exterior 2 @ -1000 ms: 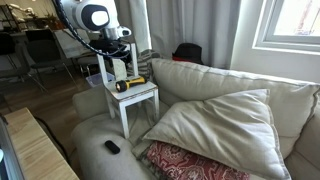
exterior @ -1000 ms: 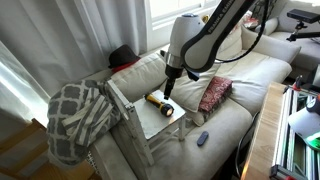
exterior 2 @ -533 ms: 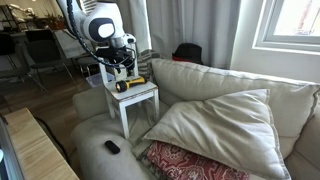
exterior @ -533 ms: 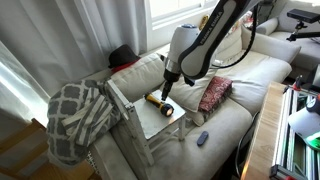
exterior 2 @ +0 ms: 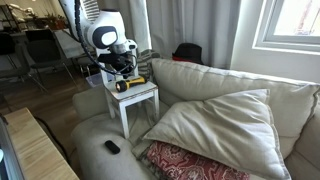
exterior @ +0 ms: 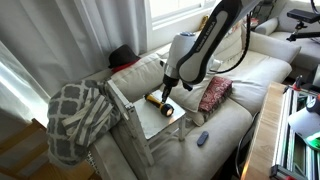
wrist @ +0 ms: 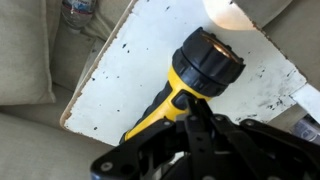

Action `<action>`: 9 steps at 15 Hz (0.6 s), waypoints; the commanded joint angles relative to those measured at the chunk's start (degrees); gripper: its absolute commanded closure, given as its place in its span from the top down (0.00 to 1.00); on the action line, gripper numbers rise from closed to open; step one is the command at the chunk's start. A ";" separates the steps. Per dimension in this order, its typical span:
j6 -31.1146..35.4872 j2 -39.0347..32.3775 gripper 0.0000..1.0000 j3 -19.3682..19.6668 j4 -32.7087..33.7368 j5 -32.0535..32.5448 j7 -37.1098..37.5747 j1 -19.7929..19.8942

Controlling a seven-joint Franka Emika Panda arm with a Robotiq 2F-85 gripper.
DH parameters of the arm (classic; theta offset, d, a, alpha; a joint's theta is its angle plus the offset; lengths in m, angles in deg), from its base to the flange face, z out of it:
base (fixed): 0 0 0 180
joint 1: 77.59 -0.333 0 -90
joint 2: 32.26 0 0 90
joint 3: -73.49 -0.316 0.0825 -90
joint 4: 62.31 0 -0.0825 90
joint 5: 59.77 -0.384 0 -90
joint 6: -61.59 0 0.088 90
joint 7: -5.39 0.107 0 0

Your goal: Turn off the flashlight then set it upright on the seat of the wooden chair

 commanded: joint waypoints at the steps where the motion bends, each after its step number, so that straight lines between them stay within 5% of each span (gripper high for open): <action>1: 2.70 -2.06 0.00 -1.08 0.73 2.15 0.87 1.60; 9: 6.13 -4.40 0.00 -1.80 1.17 3.94 1.42 2.80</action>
